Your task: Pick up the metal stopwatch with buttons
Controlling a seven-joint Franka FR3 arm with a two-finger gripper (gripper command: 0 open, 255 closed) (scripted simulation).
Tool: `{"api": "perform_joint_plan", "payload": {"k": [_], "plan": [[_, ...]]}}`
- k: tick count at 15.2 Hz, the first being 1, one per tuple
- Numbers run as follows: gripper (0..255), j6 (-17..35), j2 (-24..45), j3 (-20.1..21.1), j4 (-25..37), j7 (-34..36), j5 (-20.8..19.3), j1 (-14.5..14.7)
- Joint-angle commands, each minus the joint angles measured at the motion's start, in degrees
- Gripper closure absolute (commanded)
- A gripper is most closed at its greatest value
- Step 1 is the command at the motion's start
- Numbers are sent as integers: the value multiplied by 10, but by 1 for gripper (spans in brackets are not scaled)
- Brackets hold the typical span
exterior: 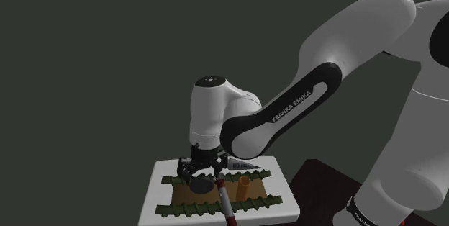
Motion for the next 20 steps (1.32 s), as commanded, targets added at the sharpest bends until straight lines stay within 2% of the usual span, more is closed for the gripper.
{"api": "perform_joint_plan", "payload": {"k": [1,10,20], "plan": [[255,3,2,0,-1,2,-2,1],[255,2,2,0,0,2,-2,1],[255,-71,-59,8,27,-39,56,-9]]}}
